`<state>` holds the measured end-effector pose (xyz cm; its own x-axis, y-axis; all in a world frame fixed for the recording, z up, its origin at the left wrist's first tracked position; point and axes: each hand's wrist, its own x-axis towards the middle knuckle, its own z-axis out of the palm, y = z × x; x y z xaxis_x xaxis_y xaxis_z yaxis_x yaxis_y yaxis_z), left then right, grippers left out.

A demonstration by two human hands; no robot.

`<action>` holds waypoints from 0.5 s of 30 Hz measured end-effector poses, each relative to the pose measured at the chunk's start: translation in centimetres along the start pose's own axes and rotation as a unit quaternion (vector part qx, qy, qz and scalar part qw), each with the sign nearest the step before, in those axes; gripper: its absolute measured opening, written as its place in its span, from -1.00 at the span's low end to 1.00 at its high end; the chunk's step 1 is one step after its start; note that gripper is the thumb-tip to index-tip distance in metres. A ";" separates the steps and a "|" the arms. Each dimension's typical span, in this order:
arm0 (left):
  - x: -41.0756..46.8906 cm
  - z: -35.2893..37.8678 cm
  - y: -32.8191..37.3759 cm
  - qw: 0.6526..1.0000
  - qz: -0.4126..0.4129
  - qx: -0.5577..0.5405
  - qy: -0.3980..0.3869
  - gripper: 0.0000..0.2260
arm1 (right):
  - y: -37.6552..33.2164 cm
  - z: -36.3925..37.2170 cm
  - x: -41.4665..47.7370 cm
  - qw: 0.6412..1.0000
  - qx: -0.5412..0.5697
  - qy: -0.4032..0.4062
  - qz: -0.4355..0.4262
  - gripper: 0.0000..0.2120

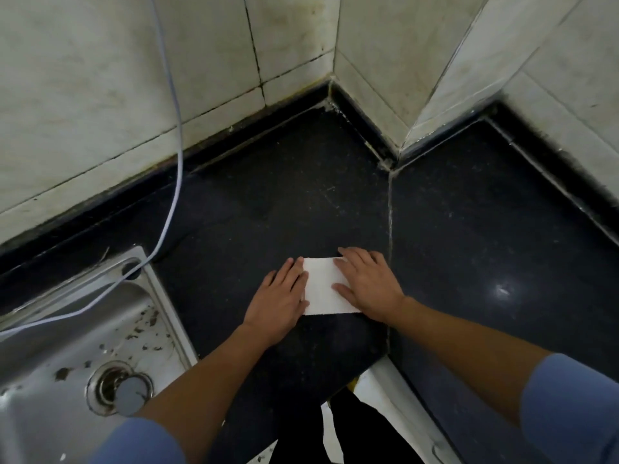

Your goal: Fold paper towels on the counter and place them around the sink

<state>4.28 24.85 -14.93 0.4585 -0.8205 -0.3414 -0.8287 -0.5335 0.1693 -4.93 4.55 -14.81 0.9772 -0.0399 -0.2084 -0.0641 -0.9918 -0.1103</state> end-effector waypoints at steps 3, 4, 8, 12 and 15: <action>-1.5 -0.8 0.1 0.997 -0.054 -0.039 0.032 -0.52 | -0.7 -2.0 3.7 0.994 0.057 -0.089 0.016 -0.44; -2.1 -0.9 0.0 0.996 -0.070 -0.041 0.035 -0.54 | -1.0 -2.4 4.7 0.991 0.053 -0.123 0.028 -0.43; -4.9 -1.5 -0.1 0.988 -0.135 -0.049 0.060 -0.58 | -1.7 -2.5 6.6 0.972 0.102 -0.205 0.058 -0.63; -7.3 -2.3 -0.7 0.981 -0.174 -0.034 0.073 -0.62 | -1.9 -3.0 6.0 0.959 0.180 -0.211 0.063 -0.84; -8.0 -3.7 -1.1 0.981 -0.180 -0.024 0.074 -0.64 | -1.8 -4.9 4.1 0.965 0.190 -0.169 0.060 -0.90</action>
<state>2.77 31.21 -8.96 0.7632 -0.5959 -0.2499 -0.5899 -0.8004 0.1072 0.13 5.56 -10.69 0.8407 -0.0474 -0.5394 -0.3056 -0.8638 -0.4004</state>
